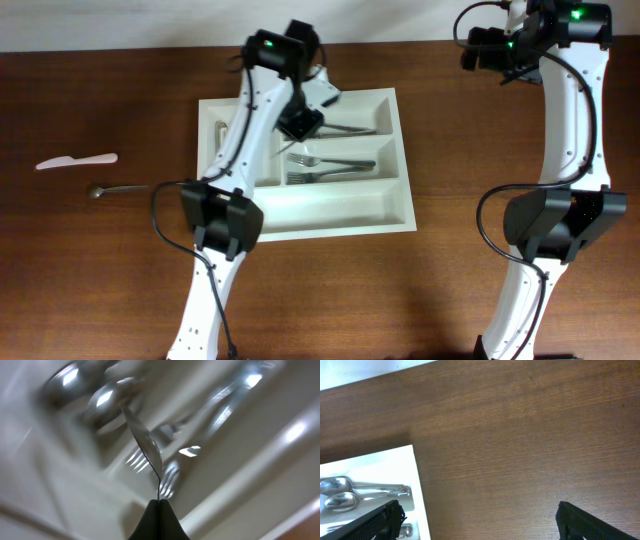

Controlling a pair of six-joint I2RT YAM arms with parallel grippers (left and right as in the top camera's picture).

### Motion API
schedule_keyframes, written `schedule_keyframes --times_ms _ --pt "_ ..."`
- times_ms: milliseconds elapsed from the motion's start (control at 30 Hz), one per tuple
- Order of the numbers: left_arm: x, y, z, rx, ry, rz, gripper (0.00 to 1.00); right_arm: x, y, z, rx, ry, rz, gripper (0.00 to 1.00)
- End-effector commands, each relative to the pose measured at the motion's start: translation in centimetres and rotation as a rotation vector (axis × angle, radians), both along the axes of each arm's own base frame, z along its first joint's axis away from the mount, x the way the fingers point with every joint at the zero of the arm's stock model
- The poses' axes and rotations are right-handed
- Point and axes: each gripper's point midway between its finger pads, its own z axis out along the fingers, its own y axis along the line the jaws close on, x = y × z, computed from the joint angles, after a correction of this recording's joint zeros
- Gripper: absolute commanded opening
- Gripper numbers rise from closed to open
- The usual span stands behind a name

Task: Pack container
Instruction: 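Carry the spoon with the left gripper over the tray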

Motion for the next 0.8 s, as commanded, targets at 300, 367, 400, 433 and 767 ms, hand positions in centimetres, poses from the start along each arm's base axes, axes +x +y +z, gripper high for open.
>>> schedule_keyframes --times_ms 300,367,400,433,767 --pt "-3.4 -5.8 0.7 -0.177 0.036 -0.326 0.02 0.0 -0.2 -0.4 -0.001 0.009 -0.008 0.99" --pt "-3.9 -6.5 0.7 -0.188 0.037 -0.362 0.02 0.0 -0.2 -0.4 -0.001 0.009 -0.008 0.99" --pt "-4.0 -6.8 0.7 -0.186 0.036 -0.370 0.02 0.0 -0.2 -0.4 -0.001 0.009 -0.008 0.99" --pt "-4.2 -7.0 0.7 -0.187 0.034 -0.388 0.02 0.0 -0.2 -0.4 -0.001 0.009 -0.008 0.99" --pt "-6.0 -8.6 -0.1 -0.175 0.072 -0.437 0.02 0.0 -0.2 -0.4 -0.001 0.009 -0.008 0.99"
